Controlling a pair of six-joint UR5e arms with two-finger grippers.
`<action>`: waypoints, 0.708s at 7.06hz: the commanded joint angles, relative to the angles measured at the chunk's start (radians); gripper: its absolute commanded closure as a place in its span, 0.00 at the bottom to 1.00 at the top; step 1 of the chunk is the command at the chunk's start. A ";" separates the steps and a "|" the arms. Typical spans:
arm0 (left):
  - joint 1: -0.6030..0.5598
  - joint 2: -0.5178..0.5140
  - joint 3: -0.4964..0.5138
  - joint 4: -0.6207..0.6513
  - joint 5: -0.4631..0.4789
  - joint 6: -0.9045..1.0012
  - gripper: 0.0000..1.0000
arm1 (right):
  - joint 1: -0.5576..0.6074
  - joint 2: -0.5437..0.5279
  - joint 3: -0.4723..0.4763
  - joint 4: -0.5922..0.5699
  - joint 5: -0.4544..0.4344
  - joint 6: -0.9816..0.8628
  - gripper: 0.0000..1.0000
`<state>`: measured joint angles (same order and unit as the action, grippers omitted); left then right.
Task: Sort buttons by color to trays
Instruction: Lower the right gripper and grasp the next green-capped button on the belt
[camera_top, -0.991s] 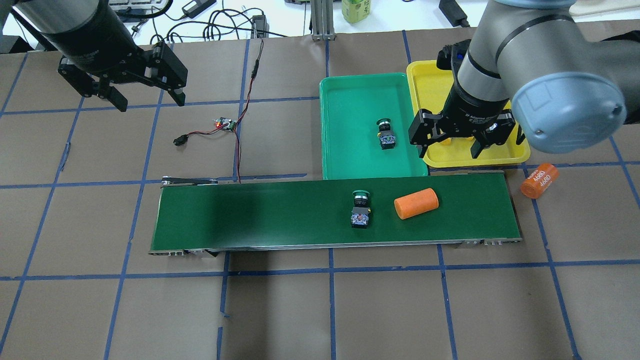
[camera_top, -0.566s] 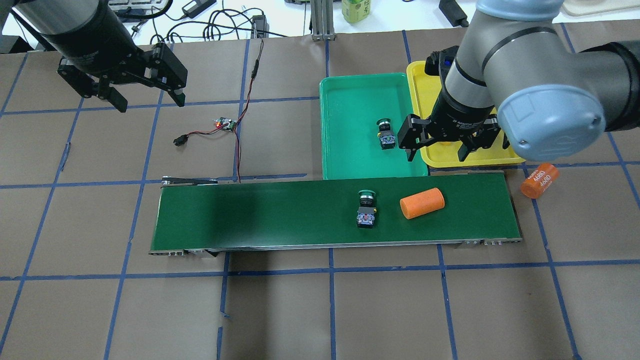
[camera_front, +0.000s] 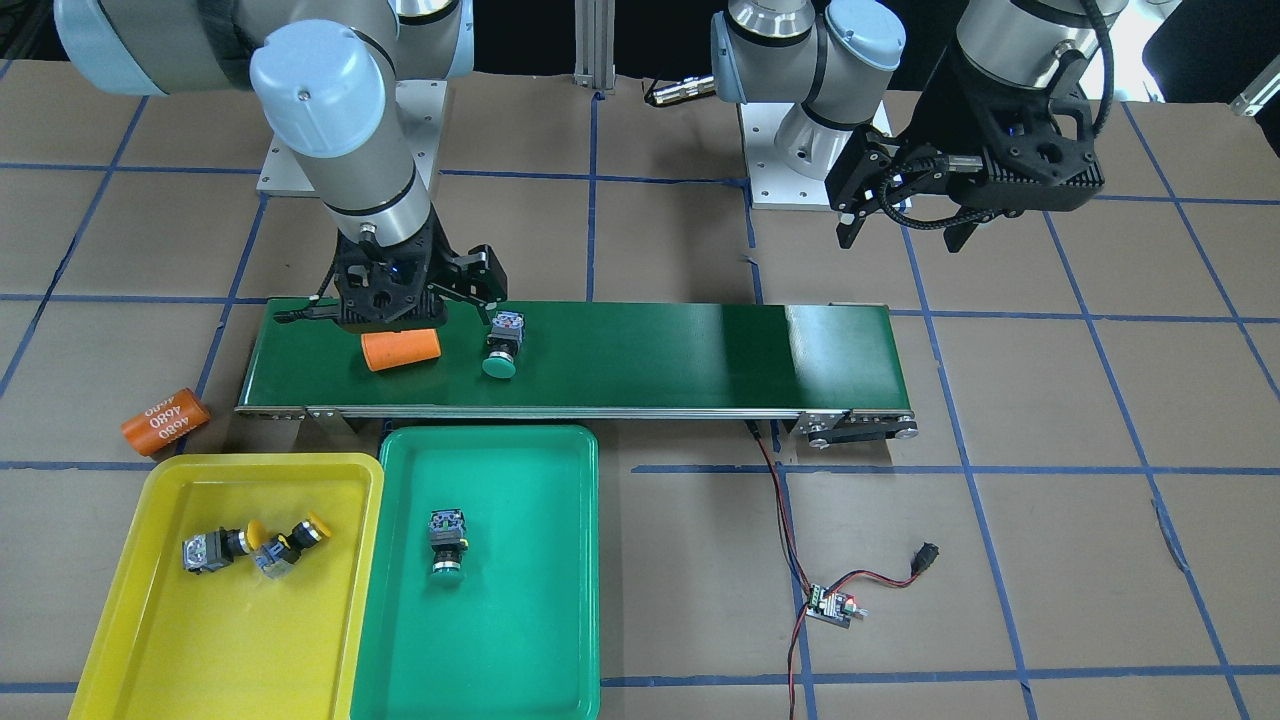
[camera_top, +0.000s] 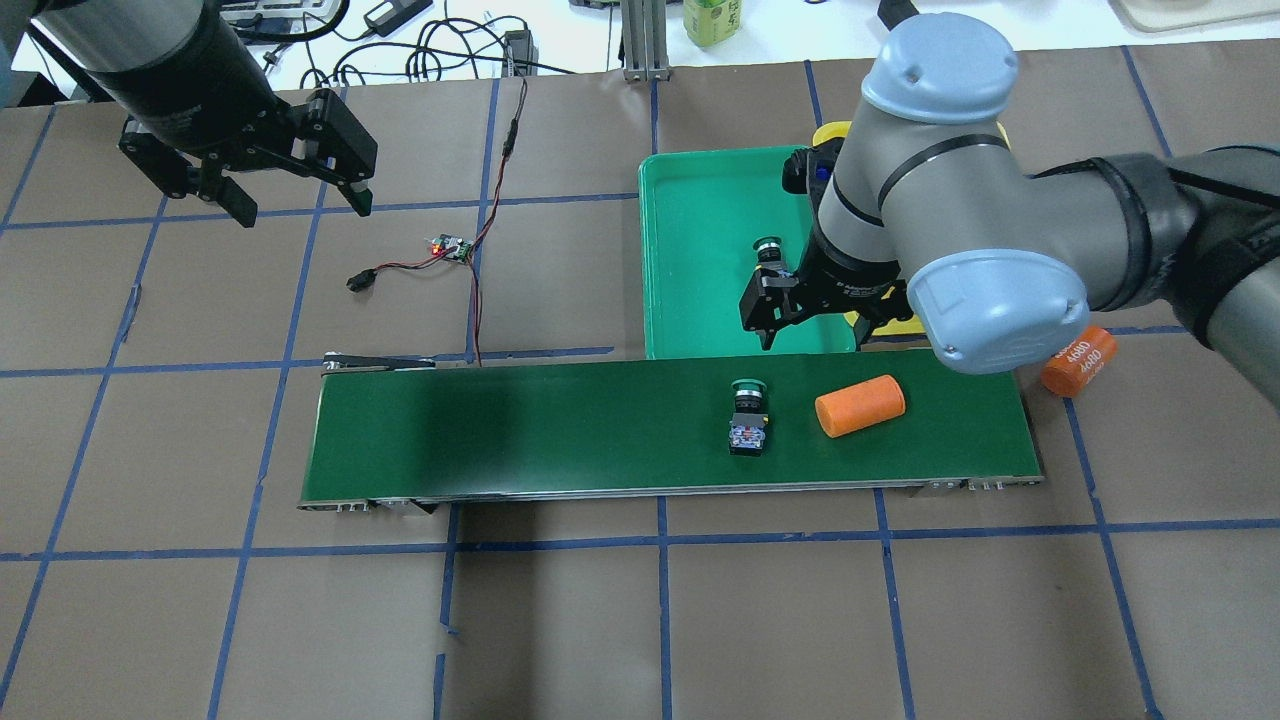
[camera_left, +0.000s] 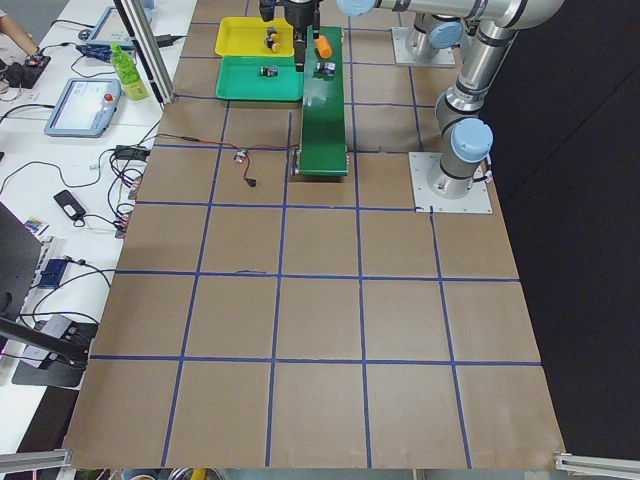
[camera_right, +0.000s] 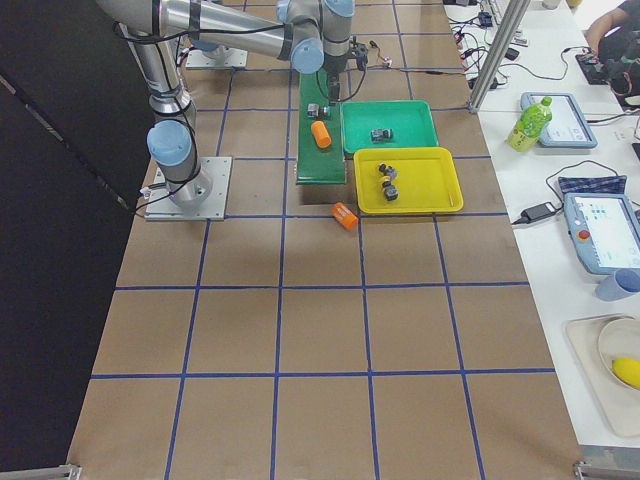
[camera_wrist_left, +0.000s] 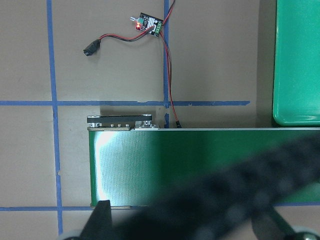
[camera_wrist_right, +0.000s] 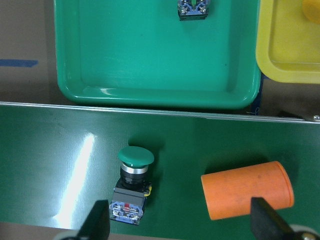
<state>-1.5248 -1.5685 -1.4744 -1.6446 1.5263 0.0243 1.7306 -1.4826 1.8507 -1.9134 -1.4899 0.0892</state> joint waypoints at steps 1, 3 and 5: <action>0.000 0.004 -0.003 0.000 0.000 0.000 0.00 | 0.059 0.063 0.004 -0.041 -0.016 0.094 0.00; -0.003 0.007 -0.004 -0.001 0.000 0.000 0.00 | 0.064 0.102 0.004 -0.036 -0.023 0.152 0.00; -0.003 0.007 -0.006 -0.001 0.003 0.000 0.00 | 0.058 0.107 0.054 -0.038 -0.024 0.152 0.00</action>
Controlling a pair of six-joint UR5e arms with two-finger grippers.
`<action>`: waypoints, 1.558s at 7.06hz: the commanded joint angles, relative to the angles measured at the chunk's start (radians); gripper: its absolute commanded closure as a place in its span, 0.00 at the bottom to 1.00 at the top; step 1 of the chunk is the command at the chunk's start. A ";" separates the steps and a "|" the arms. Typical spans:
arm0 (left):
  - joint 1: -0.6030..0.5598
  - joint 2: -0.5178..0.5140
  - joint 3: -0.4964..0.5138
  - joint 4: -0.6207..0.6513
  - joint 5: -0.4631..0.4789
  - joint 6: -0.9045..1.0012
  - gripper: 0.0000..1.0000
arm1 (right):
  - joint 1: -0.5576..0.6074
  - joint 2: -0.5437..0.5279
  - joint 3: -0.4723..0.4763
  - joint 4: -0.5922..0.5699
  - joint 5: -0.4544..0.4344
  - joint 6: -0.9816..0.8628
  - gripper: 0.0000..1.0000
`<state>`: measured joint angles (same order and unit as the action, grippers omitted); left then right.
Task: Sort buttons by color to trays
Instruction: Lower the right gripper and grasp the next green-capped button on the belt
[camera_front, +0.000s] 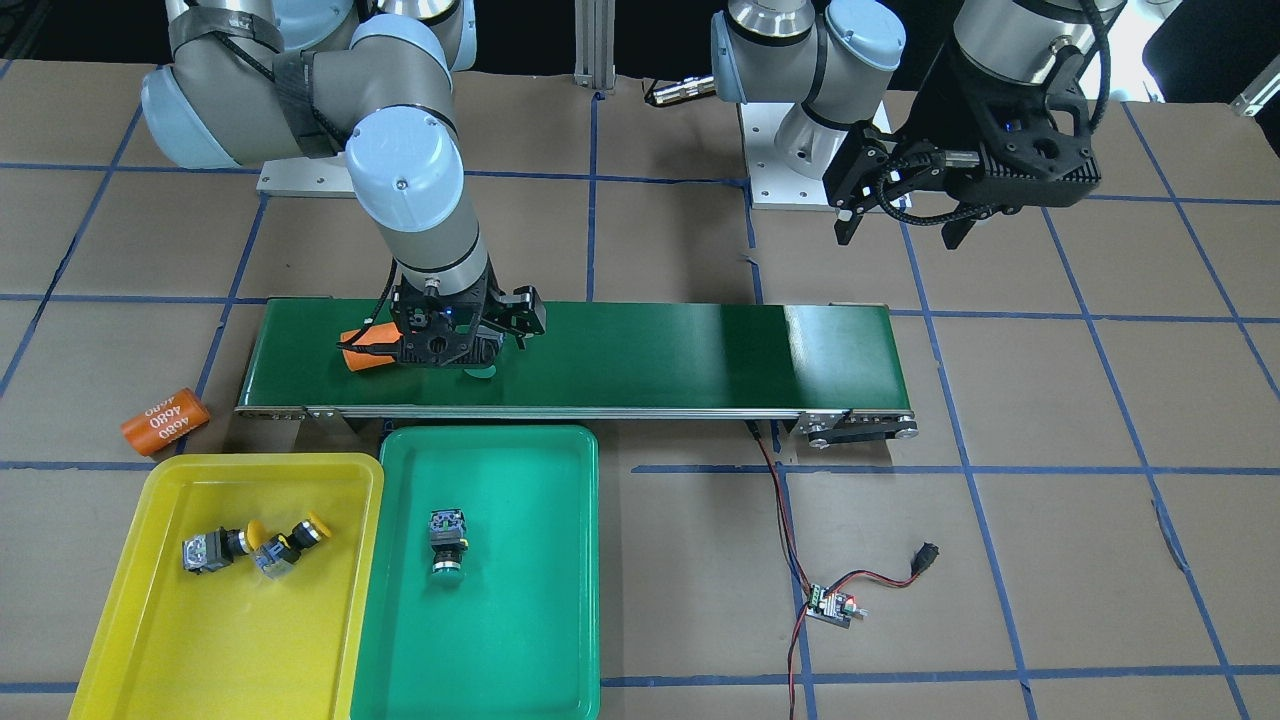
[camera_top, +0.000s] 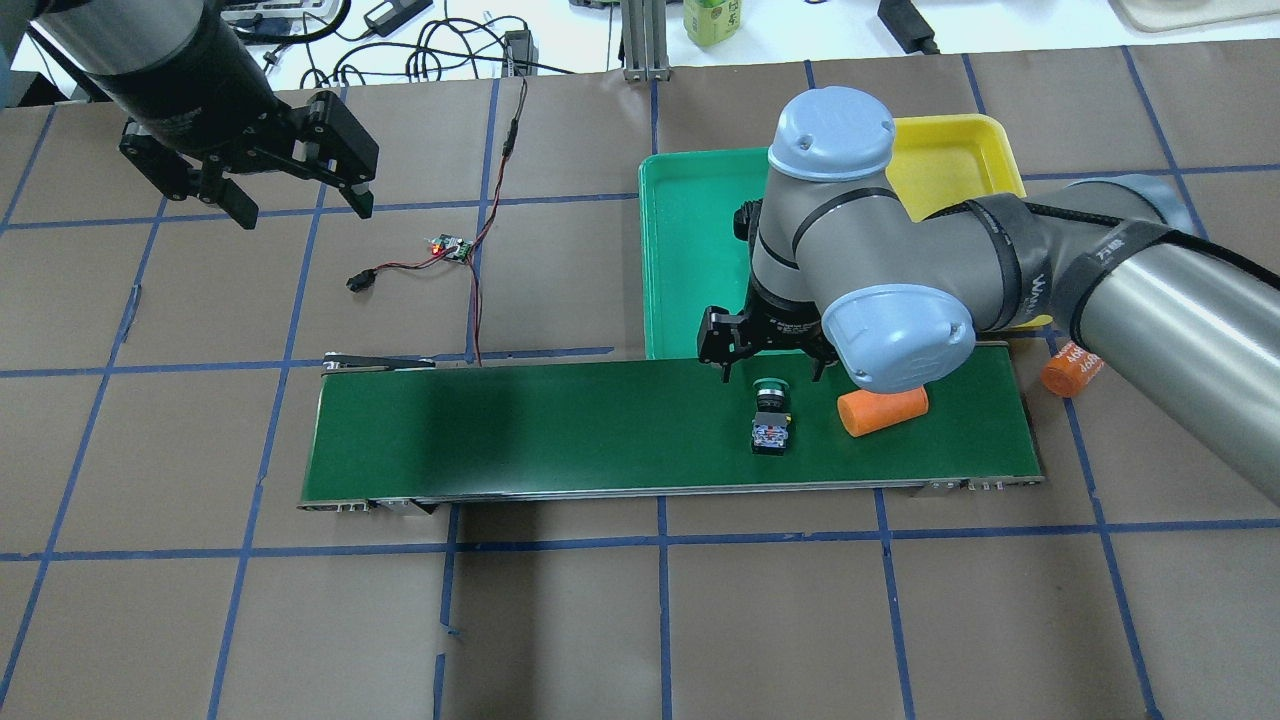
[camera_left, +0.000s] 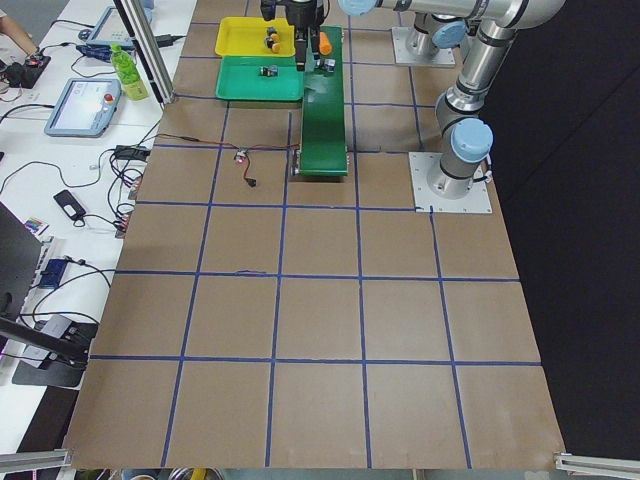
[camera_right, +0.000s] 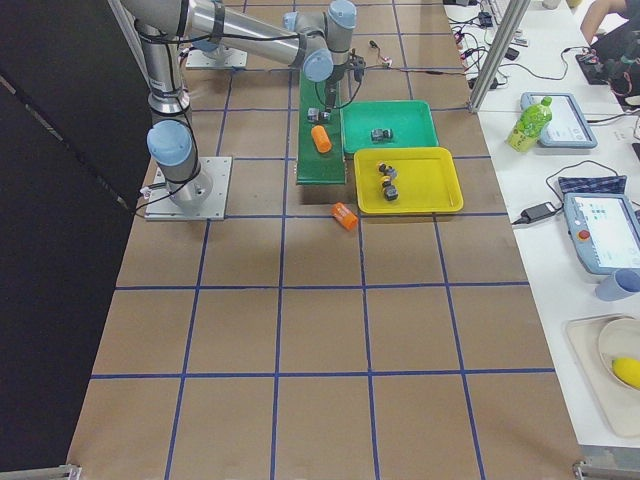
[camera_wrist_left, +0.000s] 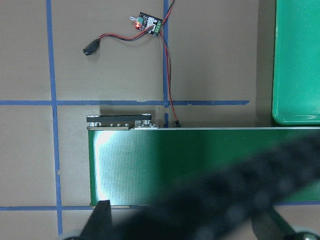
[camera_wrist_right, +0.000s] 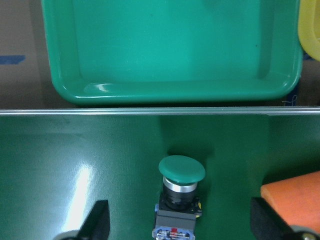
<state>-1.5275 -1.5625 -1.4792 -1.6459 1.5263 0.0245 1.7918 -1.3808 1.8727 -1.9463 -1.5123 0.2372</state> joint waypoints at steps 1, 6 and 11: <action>-0.003 0.001 -0.001 0.000 0.006 0.000 0.00 | -0.015 0.000 0.064 -0.008 -0.002 0.004 0.00; -0.003 -0.004 0.008 0.000 0.003 -0.002 0.00 | -0.015 0.009 0.095 -0.010 -0.060 0.063 1.00; -0.003 -0.005 0.008 0.008 -0.002 -0.002 0.00 | -0.046 0.015 -0.109 -0.026 -0.054 0.065 1.00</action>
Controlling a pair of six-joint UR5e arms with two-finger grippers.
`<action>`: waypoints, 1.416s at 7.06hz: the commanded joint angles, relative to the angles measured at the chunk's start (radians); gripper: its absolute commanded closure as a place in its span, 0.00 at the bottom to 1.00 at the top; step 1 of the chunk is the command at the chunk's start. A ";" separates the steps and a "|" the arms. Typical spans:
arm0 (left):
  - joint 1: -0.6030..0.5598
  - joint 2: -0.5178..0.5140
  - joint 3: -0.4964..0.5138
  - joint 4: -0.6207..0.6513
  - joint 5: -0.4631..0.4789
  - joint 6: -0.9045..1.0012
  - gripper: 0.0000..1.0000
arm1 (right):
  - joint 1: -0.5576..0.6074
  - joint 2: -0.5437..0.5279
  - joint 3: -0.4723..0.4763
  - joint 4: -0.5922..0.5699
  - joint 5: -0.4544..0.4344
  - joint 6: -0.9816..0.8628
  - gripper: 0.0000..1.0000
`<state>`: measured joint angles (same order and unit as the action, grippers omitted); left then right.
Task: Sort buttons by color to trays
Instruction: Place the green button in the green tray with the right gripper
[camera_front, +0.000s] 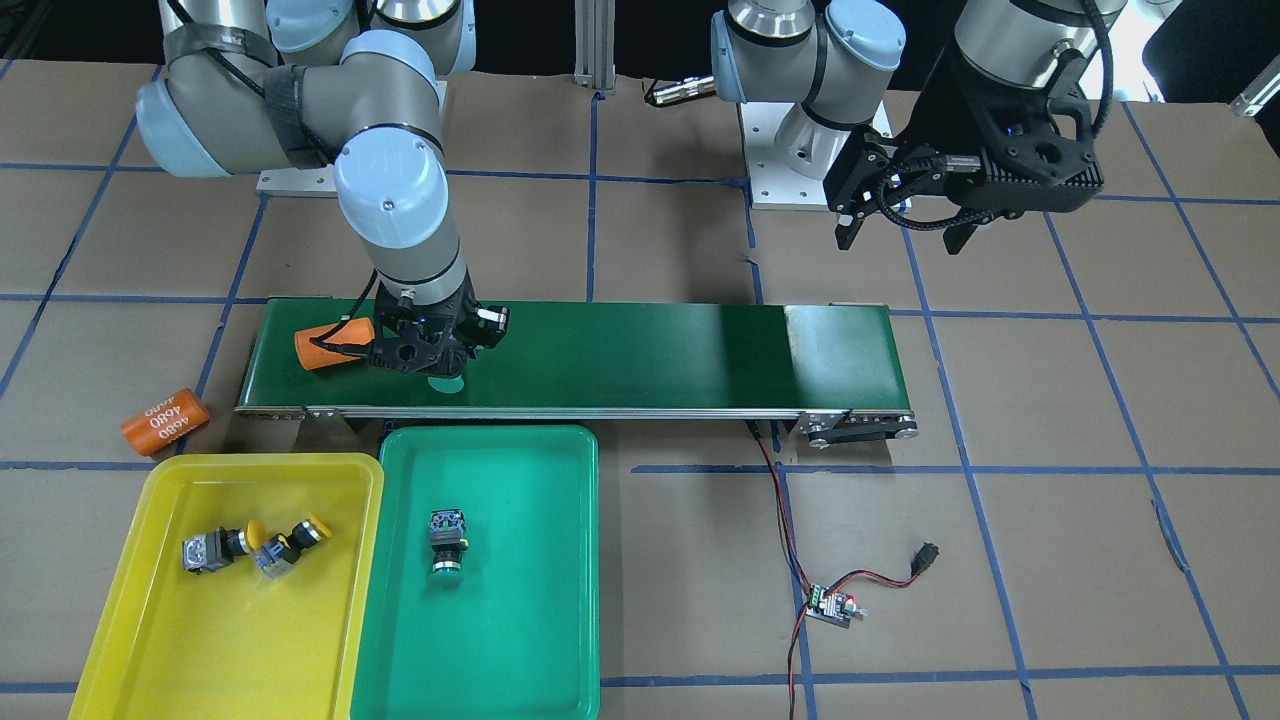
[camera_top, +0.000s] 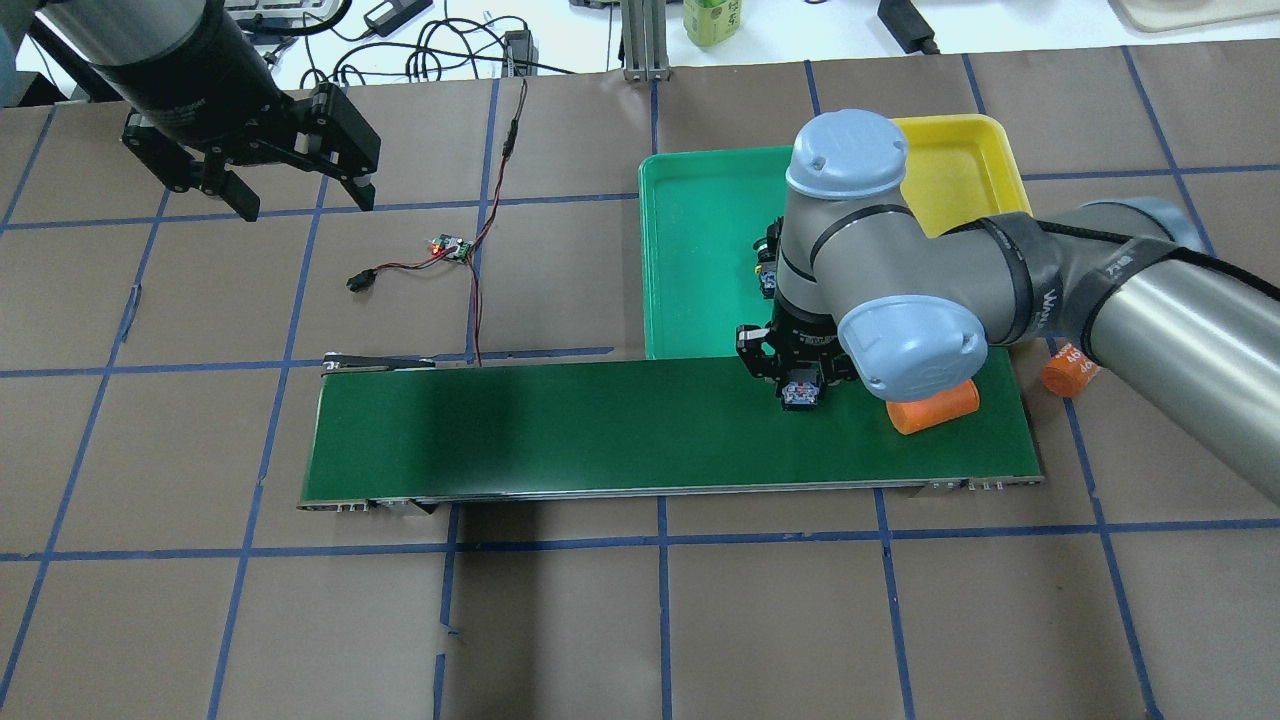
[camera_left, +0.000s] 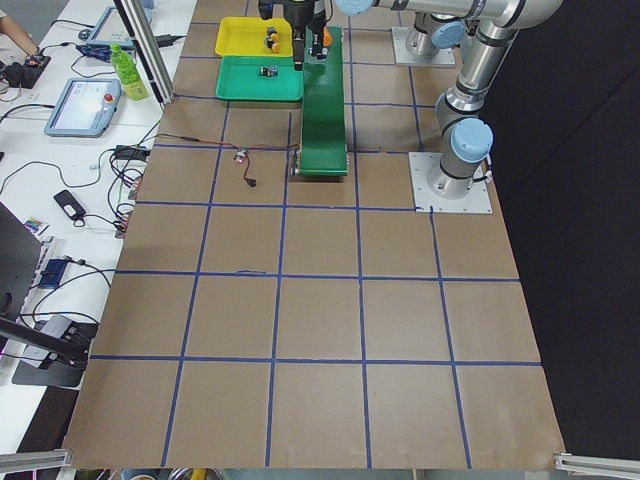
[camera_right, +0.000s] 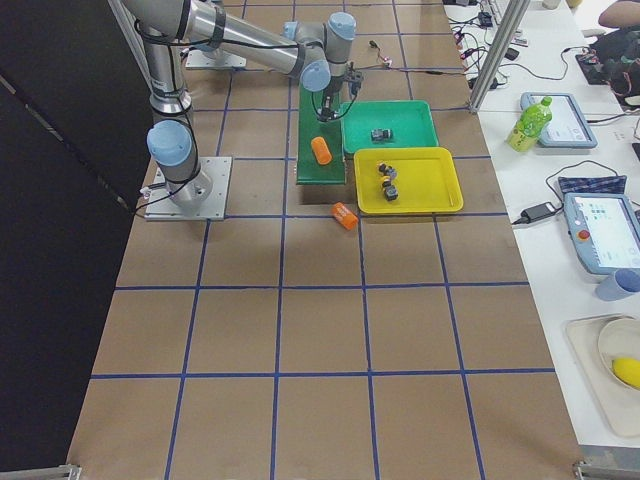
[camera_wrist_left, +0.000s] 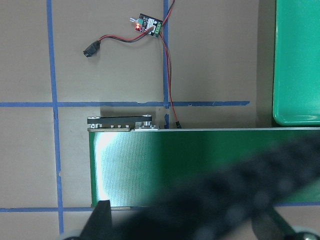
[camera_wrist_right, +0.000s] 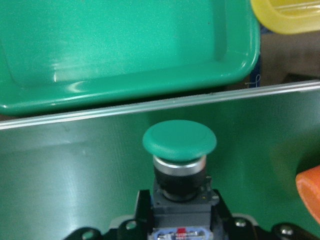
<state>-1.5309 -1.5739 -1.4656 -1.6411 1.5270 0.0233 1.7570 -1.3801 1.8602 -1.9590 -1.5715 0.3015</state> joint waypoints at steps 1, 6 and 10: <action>0.000 -0.007 0.005 0.003 -0.004 -0.002 0.00 | -0.013 0.098 -0.207 -0.017 0.002 -0.001 1.00; 0.000 0.005 0.005 0.001 -0.008 -0.002 0.00 | 0.029 0.339 -0.312 -0.207 0.007 -0.024 0.01; 0.000 0.008 0.010 0.001 -0.008 -0.002 0.00 | -0.002 0.152 -0.312 0.025 0.001 -0.024 0.00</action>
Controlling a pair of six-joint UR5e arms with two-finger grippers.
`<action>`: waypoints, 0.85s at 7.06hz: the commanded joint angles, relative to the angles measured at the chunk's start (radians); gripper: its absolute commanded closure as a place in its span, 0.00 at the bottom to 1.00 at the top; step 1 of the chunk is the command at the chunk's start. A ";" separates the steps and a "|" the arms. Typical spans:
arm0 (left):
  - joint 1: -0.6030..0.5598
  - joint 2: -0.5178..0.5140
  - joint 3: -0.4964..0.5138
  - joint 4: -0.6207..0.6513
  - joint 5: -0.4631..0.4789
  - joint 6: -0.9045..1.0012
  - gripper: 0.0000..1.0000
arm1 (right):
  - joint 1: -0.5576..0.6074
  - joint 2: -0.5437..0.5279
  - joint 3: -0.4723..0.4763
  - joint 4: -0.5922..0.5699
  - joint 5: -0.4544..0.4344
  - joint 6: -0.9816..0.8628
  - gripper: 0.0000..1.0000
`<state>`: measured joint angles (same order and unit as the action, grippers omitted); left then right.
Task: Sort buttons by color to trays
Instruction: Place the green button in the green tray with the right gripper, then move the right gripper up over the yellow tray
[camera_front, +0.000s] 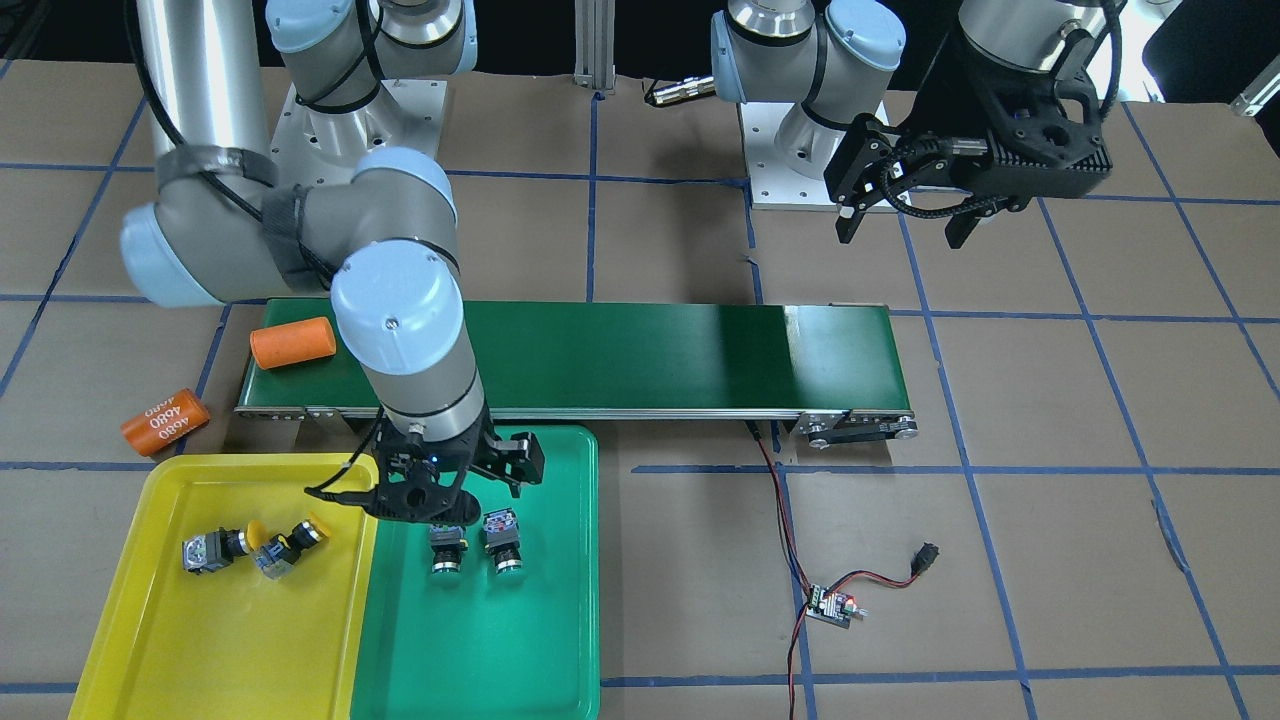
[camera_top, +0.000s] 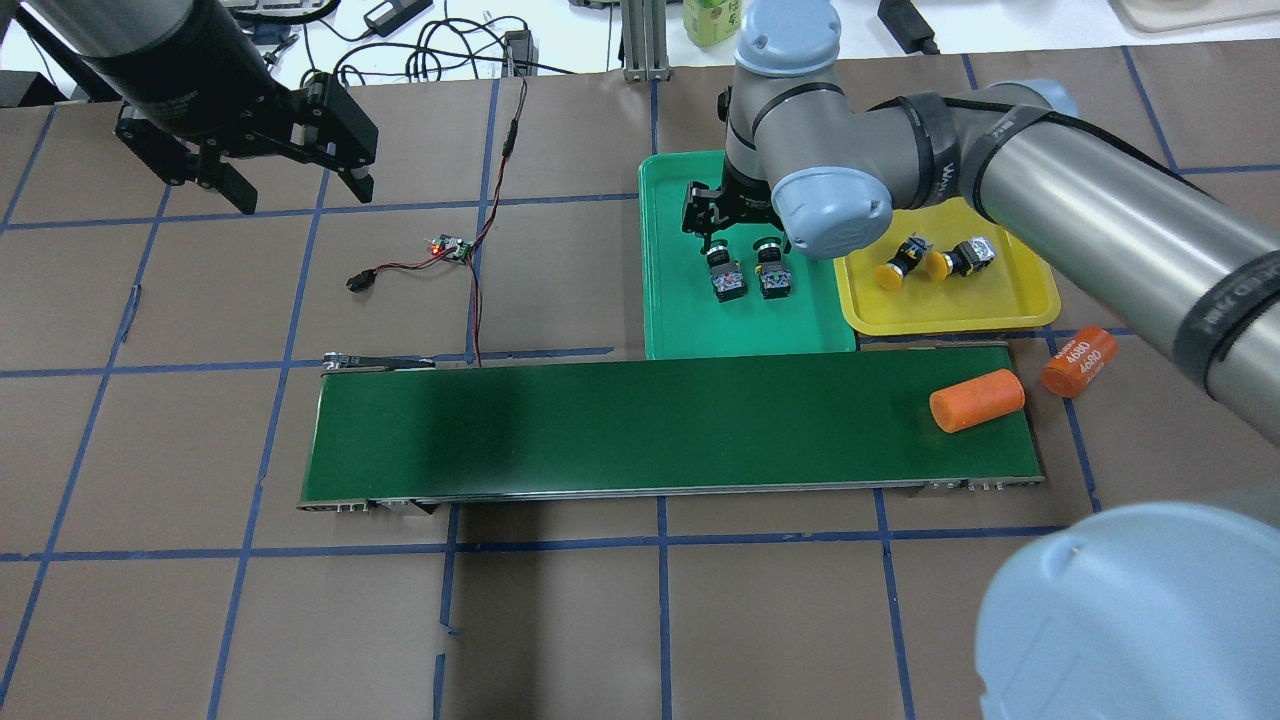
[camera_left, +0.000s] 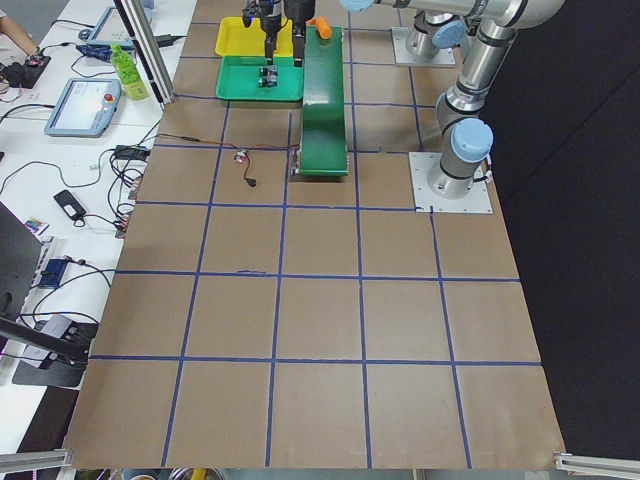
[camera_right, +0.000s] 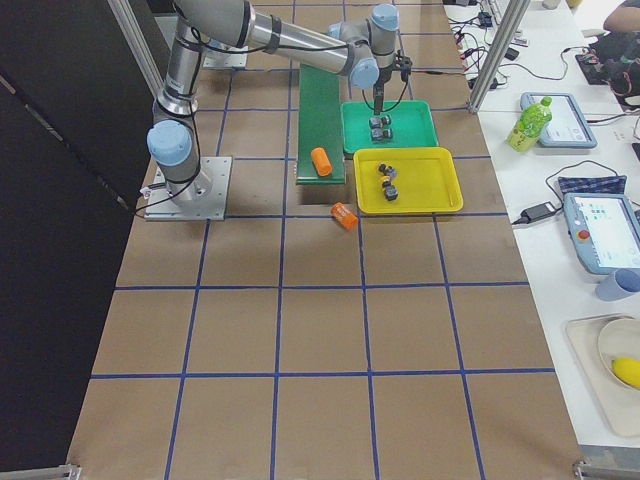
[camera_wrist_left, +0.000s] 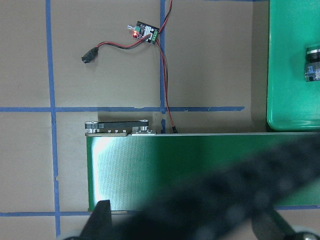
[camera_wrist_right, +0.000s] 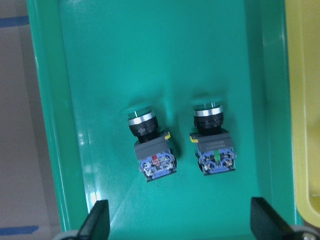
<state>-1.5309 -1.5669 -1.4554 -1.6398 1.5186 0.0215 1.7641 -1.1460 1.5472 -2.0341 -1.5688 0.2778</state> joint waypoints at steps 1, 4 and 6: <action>0.000 0.001 0.000 0.000 0.000 0.000 0.00 | -0.023 -0.165 0.008 0.215 0.001 -0.005 0.00; 0.002 0.004 0.000 0.000 0.000 0.002 0.00 | -0.052 -0.371 0.017 0.513 -0.004 -0.077 0.00; 0.003 0.002 0.001 0.000 -0.002 0.002 0.00 | -0.055 -0.408 0.051 0.537 0.015 -0.062 0.00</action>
<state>-1.5284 -1.5639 -1.4549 -1.6398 1.5176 0.0229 1.7111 -1.5235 1.5730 -1.5251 -1.5599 0.2081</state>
